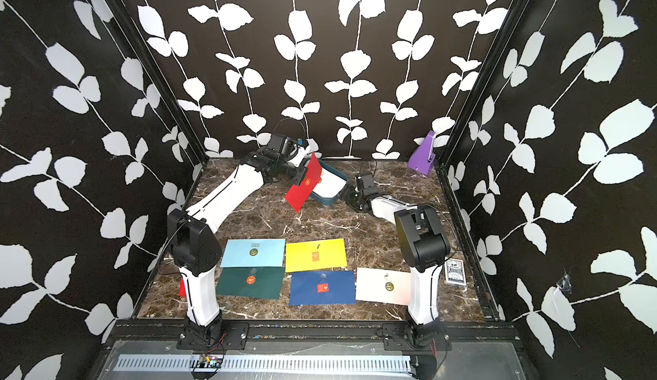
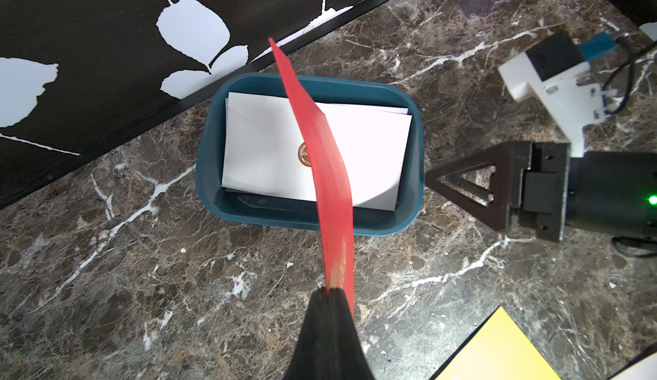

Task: Put the sealed envelopes into the storage box
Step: Move the storage box to the center of the board.

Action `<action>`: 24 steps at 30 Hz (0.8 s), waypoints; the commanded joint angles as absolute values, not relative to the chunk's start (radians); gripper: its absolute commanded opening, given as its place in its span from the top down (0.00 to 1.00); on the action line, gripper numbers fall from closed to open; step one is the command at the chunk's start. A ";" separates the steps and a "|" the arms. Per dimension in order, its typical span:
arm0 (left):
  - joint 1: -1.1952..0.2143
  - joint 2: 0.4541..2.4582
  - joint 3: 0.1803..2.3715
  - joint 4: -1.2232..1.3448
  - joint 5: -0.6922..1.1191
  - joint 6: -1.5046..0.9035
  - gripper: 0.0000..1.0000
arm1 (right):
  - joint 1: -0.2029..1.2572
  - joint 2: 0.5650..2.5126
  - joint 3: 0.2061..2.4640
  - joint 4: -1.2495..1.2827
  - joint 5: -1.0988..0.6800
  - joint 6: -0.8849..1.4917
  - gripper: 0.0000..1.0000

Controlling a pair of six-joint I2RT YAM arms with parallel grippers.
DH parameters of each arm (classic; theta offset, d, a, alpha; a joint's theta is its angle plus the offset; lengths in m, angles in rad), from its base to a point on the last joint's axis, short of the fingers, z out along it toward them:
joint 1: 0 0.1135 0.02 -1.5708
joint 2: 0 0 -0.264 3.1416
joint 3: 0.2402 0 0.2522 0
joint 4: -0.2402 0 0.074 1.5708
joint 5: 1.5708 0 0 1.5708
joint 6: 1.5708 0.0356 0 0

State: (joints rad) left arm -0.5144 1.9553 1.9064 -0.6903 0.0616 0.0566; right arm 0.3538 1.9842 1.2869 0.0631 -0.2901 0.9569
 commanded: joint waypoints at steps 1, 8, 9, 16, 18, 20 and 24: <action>-0.516 1.887 1.920 -0.707 0.044 0.069 1.00 | 0.375 1.996 1.379 0.082 -0.274 0.975 0.39; -0.515 1.880 1.924 -0.719 0.047 0.071 1.00 | 0.386 2.056 1.478 -0.044 -0.237 0.994 0.50; -0.516 1.878 1.925 -0.720 0.045 0.073 1.00 | 0.386 2.068 1.495 -0.067 -0.235 0.993 0.51; -0.515 1.869 1.928 -0.731 0.042 0.080 1.00 | 0.398 2.102 1.538 -0.153 -0.205 0.986 0.56; -0.515 1.867 1.931 -0.732 0.042 0.081 1.00 | 0.403 2.116 1.555 -0.180 -0.202 0.982 0.57; -0.516 1.865 1.933 -0.732 0.041 0.080 1.00 | 0.409 2.114 1.552 -0.173 -0.202 0.983 0.57; -0.515 1.857 1.939 -0.732 0.037 0.082 1.00 | 0.410 2.072 1.533 -0.161 -0.190 0.964 0.56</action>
